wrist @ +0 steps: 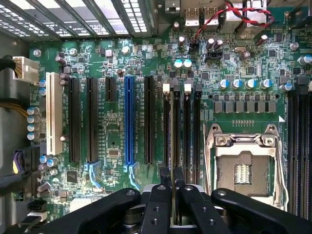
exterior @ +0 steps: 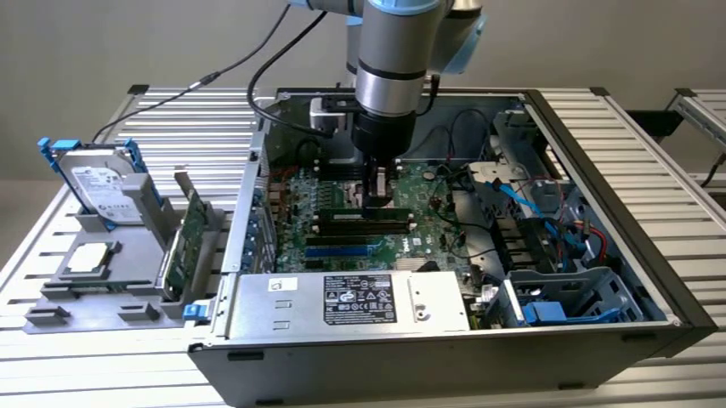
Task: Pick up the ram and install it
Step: 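Insert the ram into the slot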
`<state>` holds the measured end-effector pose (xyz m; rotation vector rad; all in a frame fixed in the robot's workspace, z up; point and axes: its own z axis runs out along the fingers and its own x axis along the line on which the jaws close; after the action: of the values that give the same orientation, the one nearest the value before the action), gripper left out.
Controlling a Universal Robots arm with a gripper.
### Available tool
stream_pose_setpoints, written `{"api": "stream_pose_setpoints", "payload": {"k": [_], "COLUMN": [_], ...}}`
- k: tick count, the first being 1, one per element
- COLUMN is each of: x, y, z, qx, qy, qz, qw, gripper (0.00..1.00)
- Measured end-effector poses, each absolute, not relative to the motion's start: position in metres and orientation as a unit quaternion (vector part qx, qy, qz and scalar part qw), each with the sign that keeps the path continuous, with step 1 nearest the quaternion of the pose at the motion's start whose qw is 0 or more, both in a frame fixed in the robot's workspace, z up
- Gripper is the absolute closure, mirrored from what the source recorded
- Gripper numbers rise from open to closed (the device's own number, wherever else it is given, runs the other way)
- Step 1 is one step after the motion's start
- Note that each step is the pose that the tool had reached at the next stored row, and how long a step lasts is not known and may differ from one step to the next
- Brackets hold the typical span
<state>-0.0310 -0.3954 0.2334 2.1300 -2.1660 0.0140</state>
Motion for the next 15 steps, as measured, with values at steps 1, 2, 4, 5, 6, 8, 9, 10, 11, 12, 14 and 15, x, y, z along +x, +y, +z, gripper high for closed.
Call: {"api": "stream_pose_setpoints", "payload": {"k": [1, 2, 4, 5, 6, 8, 9, 10, 11, 12, 14, 15], "x": [-0.031, -0.031, -0.0311, -0.0311, -0.0311, -0.0311, -0.0311, -0.0311, -0.0311, -0.031, -0.0311, -0.0311], "y": [-0.3954, -0.3954, -0.3954, -0.3954, -0.3955, -0.3955, -0.3955, -0.3955, -0.3955, -0.3955, -0.3956, -0.3957], "z": [0.2328, 0.2323, 0.2315, 0.2311, 0.2307, 0.2306, 0.2306, 0.2305, 0.2305, 0.2304, 0.2301, 0.23], "qx": [0.7, 0.7, 0.7, 0.7, 0.7, 0.7, 0.7, 0.7, 0.7, 0.7, 0.7, 0.7], "qy": [-0.712, -0.712, -0.712, -0.712, -0.712, -0.712, -0.712, -0.712, -0.712, -0.712, -0.712, -0.712], "qz": [0.005, 0.005, 0.005, 0.005, 0.005, 0.005, 0.005, 0.005, 0.005, 0.005, 0.005, 0.005], "qw": [0.052, 0.052, 0.052, 0.052, 0.052, 0.052, 0.052, 0.052, 0.052, 0.052, 0.052, 0.052], "gripper": [0.87, 0.87, 0.87, 0.87, 0.87, 0.87, 0.87, 0.87, 0.87, 0.87, 0.87, 0.87]}}
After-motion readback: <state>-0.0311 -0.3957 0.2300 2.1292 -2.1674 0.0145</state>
